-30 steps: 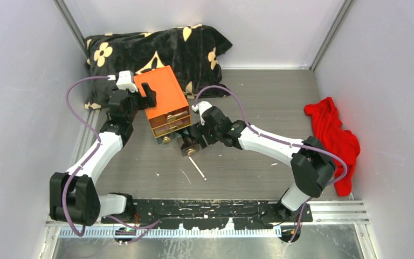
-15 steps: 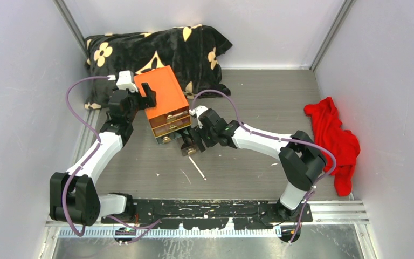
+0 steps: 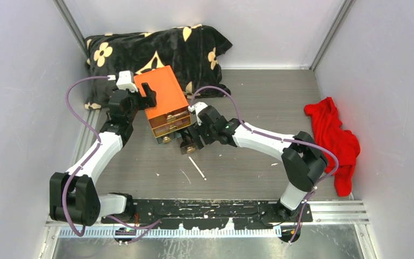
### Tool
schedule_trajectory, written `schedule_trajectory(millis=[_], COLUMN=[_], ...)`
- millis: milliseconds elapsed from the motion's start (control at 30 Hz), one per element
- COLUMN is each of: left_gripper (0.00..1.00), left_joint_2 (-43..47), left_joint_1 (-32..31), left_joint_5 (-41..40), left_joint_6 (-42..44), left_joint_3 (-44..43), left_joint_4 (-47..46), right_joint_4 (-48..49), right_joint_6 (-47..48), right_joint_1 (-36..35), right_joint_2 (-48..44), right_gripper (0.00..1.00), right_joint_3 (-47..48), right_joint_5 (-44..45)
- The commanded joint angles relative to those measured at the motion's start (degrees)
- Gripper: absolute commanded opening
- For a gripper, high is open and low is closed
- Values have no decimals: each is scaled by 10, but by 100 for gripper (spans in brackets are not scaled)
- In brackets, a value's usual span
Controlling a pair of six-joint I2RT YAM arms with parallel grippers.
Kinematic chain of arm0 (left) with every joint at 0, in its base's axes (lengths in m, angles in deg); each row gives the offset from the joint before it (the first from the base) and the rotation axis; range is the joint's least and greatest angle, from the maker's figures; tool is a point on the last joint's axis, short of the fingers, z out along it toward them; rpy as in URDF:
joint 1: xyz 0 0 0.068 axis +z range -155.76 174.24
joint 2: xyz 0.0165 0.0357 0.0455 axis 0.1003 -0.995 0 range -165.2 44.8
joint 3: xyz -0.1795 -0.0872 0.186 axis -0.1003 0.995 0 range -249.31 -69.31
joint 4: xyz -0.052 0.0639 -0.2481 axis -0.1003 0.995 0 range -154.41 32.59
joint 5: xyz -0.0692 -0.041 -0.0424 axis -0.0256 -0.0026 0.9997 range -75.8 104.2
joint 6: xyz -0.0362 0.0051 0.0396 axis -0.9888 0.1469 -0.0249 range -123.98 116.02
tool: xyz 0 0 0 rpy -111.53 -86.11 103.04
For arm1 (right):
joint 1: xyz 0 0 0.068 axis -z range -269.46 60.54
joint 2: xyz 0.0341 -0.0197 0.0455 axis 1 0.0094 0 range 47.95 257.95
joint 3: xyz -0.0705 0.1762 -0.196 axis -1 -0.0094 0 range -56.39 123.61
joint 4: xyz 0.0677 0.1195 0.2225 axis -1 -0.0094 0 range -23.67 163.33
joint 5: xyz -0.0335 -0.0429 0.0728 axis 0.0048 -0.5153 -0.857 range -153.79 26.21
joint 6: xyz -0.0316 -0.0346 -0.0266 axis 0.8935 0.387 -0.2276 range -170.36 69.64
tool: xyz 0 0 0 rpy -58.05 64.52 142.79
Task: Organize the makeup
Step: Place the makeup brush in the drawer.
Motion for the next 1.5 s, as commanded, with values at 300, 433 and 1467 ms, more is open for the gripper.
schedule_trajectory(millis=[300, 433, 1467], left_gripper=[86, 86, 86], left_joint_2=[-22, -22, -29], left_joint_1=[1, 1, 2], left_joint_5=[-18, -18, -16], left_joint_6=[37, 38, 36], left_joint_3=[26, 27, 26], left_joint_4=[117, 117, 114], right_joint_4=[4, 9, 25], right_joint_6=[8, 5, 1], right_joint_1=[7, 12, 14], right_joint_2=[-44, -31, 6], right_gripper=[82, 82, 82], right_joint_3=[1, 2, 54], right_joint_5=[56, 45, -9])
